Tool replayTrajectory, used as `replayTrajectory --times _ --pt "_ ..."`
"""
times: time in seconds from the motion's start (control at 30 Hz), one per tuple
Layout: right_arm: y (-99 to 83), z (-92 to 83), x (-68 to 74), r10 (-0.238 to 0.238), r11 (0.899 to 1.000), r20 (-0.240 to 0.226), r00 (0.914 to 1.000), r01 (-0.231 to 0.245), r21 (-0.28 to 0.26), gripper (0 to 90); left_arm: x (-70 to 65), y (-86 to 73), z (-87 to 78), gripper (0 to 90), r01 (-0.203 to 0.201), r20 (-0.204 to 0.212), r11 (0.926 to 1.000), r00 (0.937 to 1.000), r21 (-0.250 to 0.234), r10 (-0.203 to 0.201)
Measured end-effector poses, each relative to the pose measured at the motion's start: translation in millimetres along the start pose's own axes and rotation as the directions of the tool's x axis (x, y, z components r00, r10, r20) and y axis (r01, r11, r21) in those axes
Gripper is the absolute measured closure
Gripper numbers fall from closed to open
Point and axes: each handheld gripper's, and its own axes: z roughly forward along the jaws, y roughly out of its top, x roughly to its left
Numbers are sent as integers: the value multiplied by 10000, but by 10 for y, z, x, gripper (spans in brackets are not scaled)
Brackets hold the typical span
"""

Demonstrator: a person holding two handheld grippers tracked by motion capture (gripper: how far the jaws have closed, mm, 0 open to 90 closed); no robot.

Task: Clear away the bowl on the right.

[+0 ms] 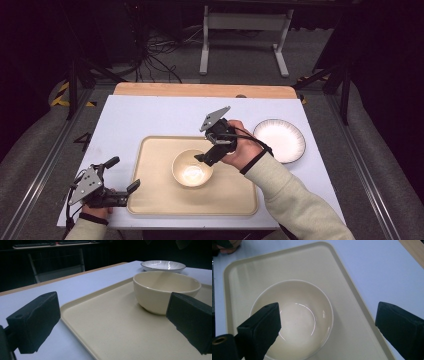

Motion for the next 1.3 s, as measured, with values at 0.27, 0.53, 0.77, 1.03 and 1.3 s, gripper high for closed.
replayTrajectory --times 0.27,0.53,0.77,1.03,1.3 --pt "-120 -114 -24 243 9957 116 9996 -231 -896 46 -1 -1 0 2 34 -33 10000 10000 -12 -34" --pt "-341 -229 -44 614 9781 469 9970 -507 -2019 44 1 0 0 2 63 -54 10000 10000 -11 -63" --pt "-550 -345 -58 842 9627 864 9927 -587 -2642 44 1 0 0 2 70 -61 10000 10000 -11 -70" --pt "-859 -510 -38 1139 9306 1627 9801 -479 -3629 33 4 1 -1 2 81 -74 10000 9999 24 -81" --pt "-1116 -636 -39 1196 8919 2126 9698 -109 -4521 32 12 1 0 2 186 -93 9998 9998 -12 -186"
